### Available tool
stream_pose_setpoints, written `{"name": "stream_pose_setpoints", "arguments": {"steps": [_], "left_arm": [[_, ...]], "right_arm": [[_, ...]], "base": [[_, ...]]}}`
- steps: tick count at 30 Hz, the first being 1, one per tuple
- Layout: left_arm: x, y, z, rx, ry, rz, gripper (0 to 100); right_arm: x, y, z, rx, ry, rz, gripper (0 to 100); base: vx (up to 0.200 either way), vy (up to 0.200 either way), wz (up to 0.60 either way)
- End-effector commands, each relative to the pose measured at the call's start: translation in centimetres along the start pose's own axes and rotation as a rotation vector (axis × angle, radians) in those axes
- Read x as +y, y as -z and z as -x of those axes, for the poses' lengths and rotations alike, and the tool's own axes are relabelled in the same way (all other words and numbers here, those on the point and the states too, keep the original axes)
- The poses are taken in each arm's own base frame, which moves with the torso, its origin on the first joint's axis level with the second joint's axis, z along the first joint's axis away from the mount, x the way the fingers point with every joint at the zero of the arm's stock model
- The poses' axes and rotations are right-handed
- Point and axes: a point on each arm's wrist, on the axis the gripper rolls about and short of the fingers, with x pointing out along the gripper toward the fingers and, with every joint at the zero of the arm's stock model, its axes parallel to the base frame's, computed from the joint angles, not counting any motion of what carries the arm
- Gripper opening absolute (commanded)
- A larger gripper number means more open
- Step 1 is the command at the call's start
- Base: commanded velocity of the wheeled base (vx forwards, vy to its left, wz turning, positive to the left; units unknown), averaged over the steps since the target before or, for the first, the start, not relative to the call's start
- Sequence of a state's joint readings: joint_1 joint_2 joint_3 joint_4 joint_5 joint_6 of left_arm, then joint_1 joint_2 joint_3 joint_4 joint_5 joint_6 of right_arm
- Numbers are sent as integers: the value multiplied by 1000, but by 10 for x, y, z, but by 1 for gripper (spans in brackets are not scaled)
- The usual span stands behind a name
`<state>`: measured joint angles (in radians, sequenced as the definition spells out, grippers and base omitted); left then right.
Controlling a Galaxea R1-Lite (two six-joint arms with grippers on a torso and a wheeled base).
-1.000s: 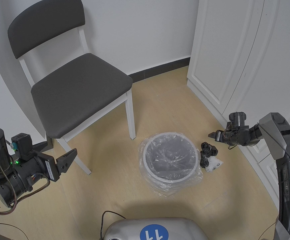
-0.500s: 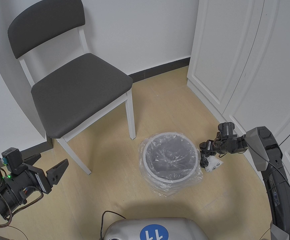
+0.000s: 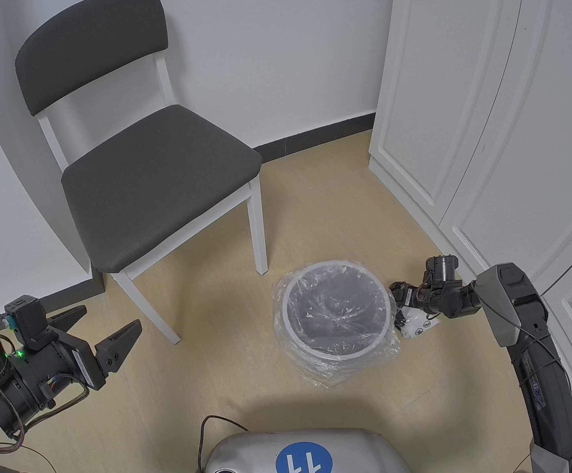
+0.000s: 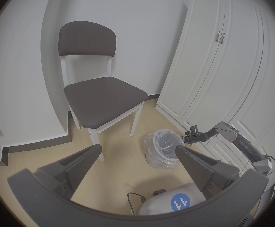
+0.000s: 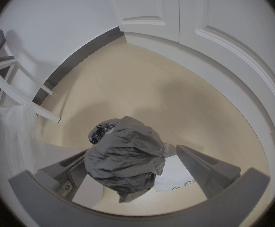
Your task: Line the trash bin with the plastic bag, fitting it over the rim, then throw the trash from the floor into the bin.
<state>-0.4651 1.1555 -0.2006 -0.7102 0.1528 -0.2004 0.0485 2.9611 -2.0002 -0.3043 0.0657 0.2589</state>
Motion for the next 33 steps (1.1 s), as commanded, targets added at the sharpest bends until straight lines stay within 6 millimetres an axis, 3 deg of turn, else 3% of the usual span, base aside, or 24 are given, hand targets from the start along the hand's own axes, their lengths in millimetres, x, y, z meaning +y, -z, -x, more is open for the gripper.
{"name": "stream_pose_setpoints", "arguments": {"steps": [1,8,9,18,33], "left_arm": [[0,1,-1,10,0,-2,100],[-2,1,-1,8,9,-3,100],[-3,1,-1,8,17,-5,100],[-7,2,-2,16,44,-13,100],[-10,3,-1,22,64,-17,100]], "right_arm": [[-2,7,-4,14,3,-1,100],[-2,11,-6,12,4,3,100],[-2,12,-7,6,2,5,0],[-5,24,-15,-26,59,61,0],[-8,25,-15,-29,183,92,0]], "base": [[0,0,0],[0,0,0],[0,0,0],[0,0,0],[0,0,0]]}}
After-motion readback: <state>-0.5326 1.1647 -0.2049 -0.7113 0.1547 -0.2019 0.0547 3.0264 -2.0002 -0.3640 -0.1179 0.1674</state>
